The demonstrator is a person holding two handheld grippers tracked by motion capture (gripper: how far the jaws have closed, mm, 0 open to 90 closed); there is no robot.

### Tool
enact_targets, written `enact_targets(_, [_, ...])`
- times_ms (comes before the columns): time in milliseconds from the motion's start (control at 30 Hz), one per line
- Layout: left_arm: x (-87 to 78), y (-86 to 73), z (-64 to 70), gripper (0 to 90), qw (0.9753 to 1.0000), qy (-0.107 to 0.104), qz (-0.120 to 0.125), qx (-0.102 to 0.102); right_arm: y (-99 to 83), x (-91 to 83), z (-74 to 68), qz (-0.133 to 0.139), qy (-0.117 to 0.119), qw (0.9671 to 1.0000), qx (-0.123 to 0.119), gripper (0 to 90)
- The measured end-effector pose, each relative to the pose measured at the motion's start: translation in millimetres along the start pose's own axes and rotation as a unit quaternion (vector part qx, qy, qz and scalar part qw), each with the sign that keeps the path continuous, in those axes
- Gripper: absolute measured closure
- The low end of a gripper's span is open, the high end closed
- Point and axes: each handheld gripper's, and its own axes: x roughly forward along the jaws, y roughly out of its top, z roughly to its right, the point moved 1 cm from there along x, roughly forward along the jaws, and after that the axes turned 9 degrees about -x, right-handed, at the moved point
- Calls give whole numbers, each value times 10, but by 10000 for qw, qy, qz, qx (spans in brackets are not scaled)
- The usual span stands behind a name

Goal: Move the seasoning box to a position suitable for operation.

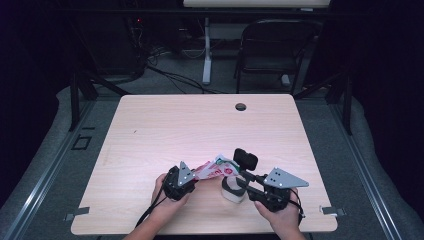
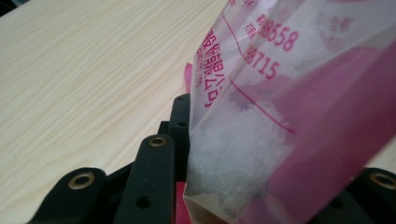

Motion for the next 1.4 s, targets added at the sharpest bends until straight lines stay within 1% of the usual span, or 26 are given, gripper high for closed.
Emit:
enact_targets(67, [2,-5,-8,716,10000,-21,-4,-54,1,-1,-3,19,6,10000,8,677])
enact_targets(233, [1,-5,-13,716,10000,-13,-23,-61,-2,-23,3,89,-53,9999,45,676])
enact_targets(433, [1,-5,-14,716,10000,-19,-9,-88,-20,-39,12,52,-74,9999,61,675])
enact_targets(533, [-5,-4,-25,718,9999,5,13,-126,-31,-37,8,74,-93,9999,99,668])
enact_targets(767, [-31,-6,-121,724,9993,-62,54,-368,-61,-39,21,11,-111,9999,114,666])
enact_targets(833, [-39,-5,-141,725,9990,-76,58,-437,-68,-37,28,18,-99,9998,153,665])
enact_targets(1100, [-62,7,-184,729,9988,-58,53,-477,-82,-37,35,26,-126,9997,204,665])
enact_targets(1300, [-120,27,-277,730,9984,-15,60,-564,-87,-54,45,18,-138,9997,206,662])
enact_targets(1400, [-167,35,-325,730,9982,47,98,-584,-91,-56,49,26,-146,9996,220,661])
